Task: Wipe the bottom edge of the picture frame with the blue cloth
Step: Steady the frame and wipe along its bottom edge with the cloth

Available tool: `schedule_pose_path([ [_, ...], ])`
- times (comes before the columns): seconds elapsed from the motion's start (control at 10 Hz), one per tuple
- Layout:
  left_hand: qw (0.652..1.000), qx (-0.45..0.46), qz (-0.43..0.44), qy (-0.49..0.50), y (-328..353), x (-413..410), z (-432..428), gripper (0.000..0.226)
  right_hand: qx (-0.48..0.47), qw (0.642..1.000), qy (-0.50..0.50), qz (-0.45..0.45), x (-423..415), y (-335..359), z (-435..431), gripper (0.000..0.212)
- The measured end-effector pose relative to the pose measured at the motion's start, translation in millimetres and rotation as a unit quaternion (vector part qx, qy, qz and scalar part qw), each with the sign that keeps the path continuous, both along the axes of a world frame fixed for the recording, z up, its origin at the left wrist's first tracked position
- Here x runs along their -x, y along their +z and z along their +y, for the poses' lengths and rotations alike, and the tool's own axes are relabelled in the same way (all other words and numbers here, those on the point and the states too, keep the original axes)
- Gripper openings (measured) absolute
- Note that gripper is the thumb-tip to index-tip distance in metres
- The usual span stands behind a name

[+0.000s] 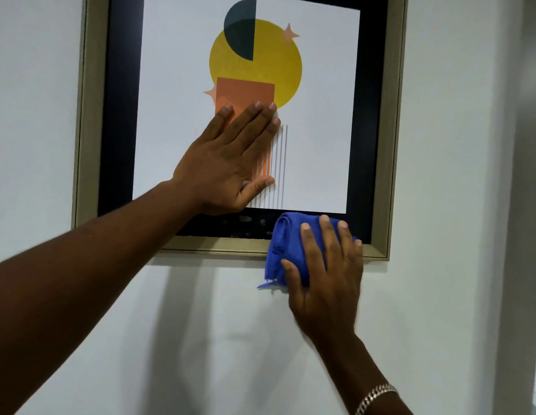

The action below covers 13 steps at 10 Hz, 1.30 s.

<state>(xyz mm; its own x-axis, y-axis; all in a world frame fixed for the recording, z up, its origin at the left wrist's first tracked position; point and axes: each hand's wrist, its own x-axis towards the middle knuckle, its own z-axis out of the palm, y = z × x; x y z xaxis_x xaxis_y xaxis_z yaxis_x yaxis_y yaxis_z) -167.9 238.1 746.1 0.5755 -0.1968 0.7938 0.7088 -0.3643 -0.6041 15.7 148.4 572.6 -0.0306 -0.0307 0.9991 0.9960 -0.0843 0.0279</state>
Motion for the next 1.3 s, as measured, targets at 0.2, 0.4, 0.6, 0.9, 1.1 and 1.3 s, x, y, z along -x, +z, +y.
schedule_pose_path([
  [0.2,1.0,-0.002,-0.016,-0.013,-0.5,0.0,0.0,0.08,-0.031,0.993,0.017,0.11,6.9,14.9,0.2,0.062],
  [0.4,1.0,0.009,-0.026,-0.013,-1.2,0.3,-1.0,0.081,-0.017,0.998,0.02,0.055,-3.4,8.0,-4.0,0.061],
  [0.6,1.0,0.015,-0.022,-0.016,-0.8,0.3,-2.7,0.081,-0.048,0.997,0.026,0.045,4.4,5.1,3.6,0.059],
  [0.9,0.999,0.019,-0.019,-0.022,0.4,0.2,-2.6,0.082,-0.052,0.998,0.032,0.034,22.0,9.9,12.0,0.05],
  [1.1,0.999,0.015,-0.017,-0.023,-0.8,0.5,-0.6,0.082,-0.077,0.99,0.045,0.104,31.6,18.9,18.7,0.045],
  [1.3,1.0,0.007,0.003,-0.015,2.2,19.1,3.2,0.083,-0.037,0.997,0.061,0.015,28.9,8.4,12.7,0.051],
])
